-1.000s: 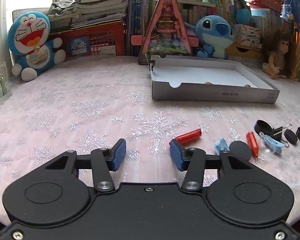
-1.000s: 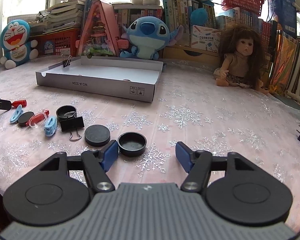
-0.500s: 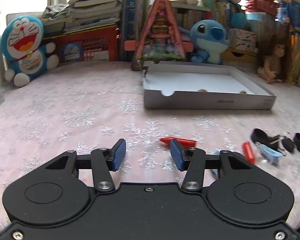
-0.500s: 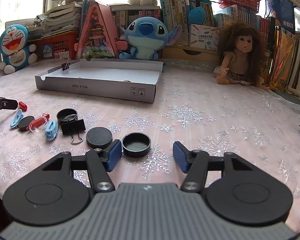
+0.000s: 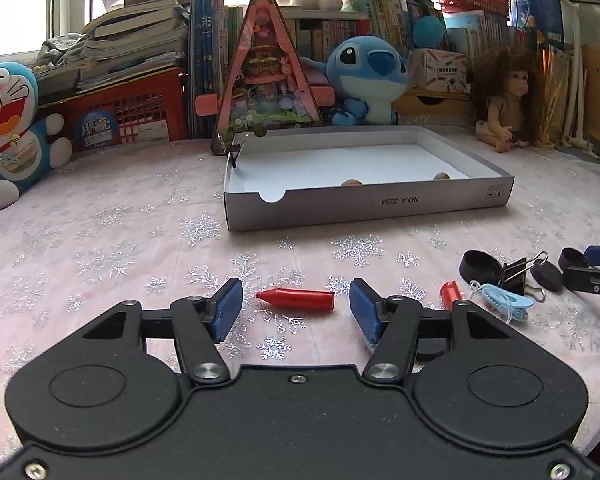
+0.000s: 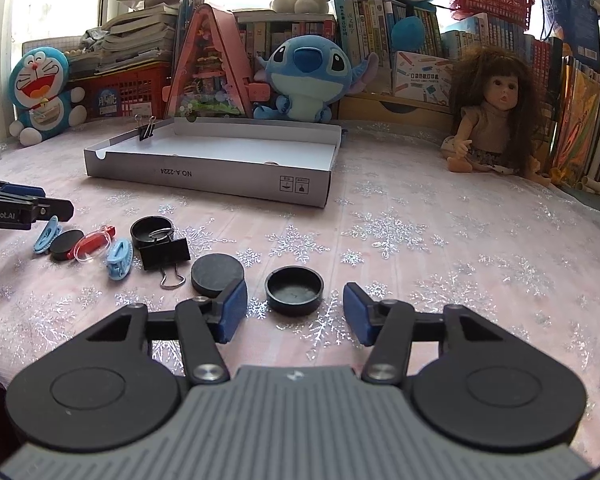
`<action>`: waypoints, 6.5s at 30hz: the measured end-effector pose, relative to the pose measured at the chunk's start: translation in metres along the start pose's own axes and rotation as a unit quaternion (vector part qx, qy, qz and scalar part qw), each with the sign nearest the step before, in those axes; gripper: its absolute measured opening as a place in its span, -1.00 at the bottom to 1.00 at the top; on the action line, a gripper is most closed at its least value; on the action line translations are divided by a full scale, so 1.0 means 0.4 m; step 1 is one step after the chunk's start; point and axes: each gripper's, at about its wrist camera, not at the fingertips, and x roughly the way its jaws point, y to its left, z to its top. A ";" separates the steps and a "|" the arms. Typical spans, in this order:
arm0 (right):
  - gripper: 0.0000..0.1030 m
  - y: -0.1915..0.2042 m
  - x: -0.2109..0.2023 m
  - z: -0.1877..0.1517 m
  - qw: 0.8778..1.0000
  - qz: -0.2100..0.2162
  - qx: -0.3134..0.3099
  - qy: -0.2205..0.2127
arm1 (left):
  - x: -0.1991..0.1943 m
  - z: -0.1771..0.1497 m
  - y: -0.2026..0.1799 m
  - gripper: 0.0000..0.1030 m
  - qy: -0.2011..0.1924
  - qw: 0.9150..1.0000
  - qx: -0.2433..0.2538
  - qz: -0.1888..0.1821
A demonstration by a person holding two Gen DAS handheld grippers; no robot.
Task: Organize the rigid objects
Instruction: 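Grasp the red crayon with the left tool while the right tool grasps the black cup, then carry the red crayon and black cup into the tray and release both, then withdraw both tools from the tray back over the remaining objects, then grasp the blue clip with the left tool while the right tool grasps the black lid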
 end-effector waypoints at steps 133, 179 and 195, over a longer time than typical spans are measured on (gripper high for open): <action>0.45 0.007 0.121 0.217 0.999 0.041 -0.009 0.024 | 0.070 0.155 -0.014 0.35 0.055 0.995 -0.062 -0.056; 0.58 0.042 0.035 0.044 0.999 0.040 0.000 0.023 | -0.069 -0.016 -0.042 -0.32 0.048 0.996 -0.008 -0.081; 0.59 0.043 0.043 0.049 0.999 0.036 -0.001 0.023 | -0.088 -0.039 -0.011 -0.44 0.047 0.997 -0.008 -0.056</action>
